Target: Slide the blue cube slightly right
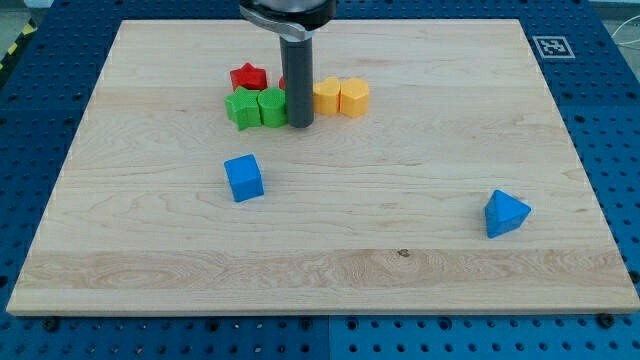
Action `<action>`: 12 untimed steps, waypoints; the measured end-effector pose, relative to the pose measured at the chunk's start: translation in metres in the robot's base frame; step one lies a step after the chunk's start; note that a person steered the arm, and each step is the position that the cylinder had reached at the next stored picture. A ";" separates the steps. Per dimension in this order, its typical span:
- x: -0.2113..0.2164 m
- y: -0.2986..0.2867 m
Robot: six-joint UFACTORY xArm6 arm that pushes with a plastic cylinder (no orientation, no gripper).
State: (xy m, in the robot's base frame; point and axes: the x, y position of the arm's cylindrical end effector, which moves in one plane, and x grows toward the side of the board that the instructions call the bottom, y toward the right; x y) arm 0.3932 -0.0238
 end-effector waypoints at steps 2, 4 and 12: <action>0.001 0.013; 0.047 0.020; 0.094 -0.032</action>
State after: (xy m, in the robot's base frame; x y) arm 0.4868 -0.0556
